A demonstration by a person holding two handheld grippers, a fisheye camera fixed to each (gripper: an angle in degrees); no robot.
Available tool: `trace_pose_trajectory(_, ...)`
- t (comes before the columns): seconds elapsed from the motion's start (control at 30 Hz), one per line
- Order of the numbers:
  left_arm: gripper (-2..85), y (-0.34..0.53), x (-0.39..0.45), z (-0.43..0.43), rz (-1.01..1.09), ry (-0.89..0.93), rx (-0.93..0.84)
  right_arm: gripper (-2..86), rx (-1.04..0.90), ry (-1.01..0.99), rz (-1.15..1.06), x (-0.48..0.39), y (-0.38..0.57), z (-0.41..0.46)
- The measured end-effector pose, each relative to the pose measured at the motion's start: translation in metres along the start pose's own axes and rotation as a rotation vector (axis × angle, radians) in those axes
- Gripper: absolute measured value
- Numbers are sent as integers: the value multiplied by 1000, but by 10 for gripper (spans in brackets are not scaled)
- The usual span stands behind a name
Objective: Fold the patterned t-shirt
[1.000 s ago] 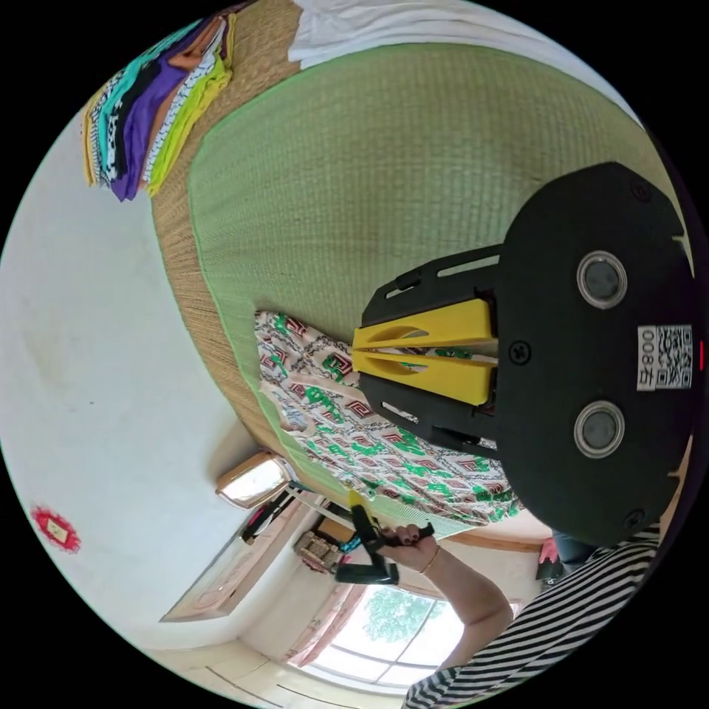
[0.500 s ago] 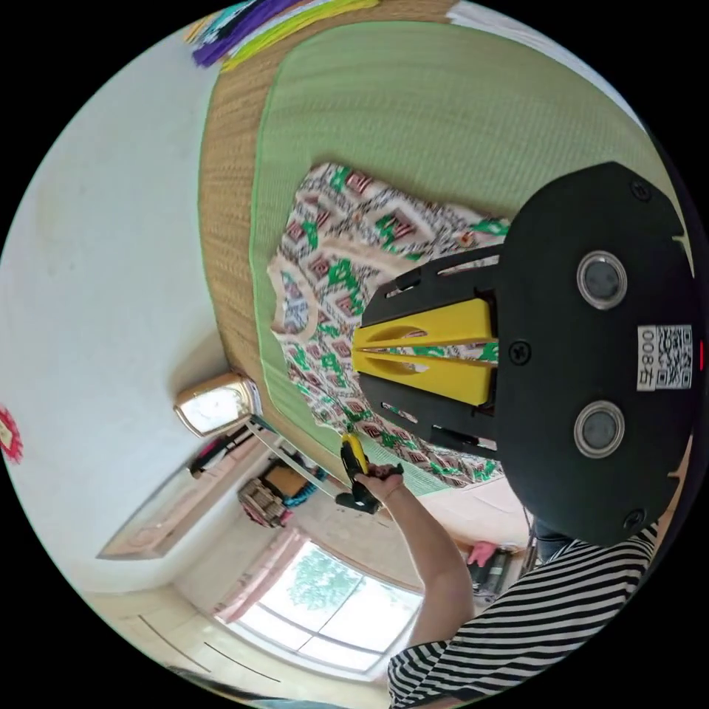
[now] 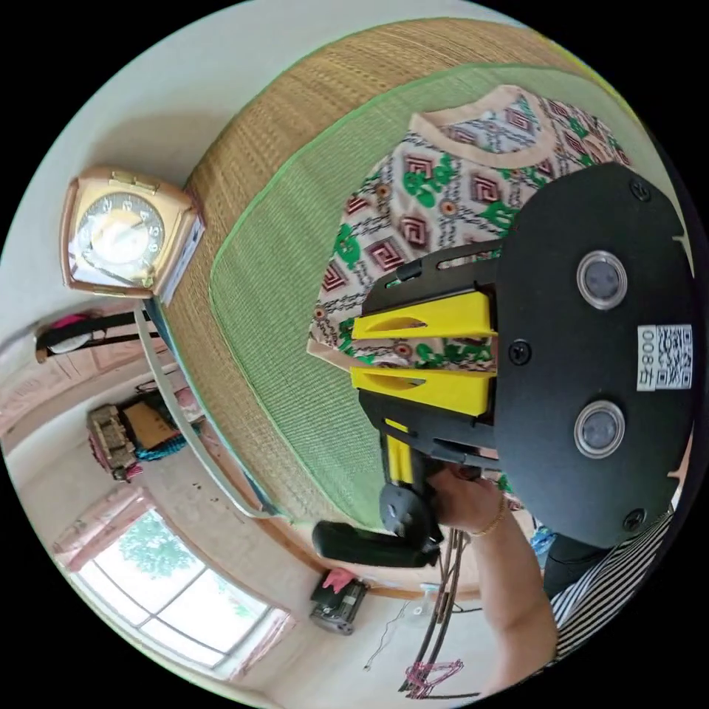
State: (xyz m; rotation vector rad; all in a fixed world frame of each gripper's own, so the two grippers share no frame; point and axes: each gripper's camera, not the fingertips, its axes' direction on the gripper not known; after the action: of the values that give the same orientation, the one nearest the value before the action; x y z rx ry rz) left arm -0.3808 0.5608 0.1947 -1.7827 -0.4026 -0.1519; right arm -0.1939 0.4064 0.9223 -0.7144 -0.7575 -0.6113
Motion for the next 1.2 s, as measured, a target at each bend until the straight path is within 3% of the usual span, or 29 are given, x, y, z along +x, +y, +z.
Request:
trace_pose_trajectory(0.2,16,12,11,-2,91,-68,-20,82,-164,104,-48,-11,-49,85)
trace_pose_trajectory(0.43,15,24,32,-6,196,-166,-29,34,-113,209,-62,-5,-64,102)
trace_pose_trajectory(0.57,15,32,50,-20,281,-229,22,22,-9,71,34,33,-58,76)
trace_pose_trajectory(0.63,14,38,69,-30,362,-267,68,20,104,-116,110,73,-42,40)
trace_pose_trajectory(0.8,15,54,114,-26,549,-311,88,22,239,-365,243,150,23,0)
trace_pose_trajectory(1.0,19,75,152,14,708,-369,-77,24,164,-394,423,204,91,20)
trace_pose_trajectory(1.2,35,86,157,14,702,-273,-137,25,147,-373,506,235,121,24)
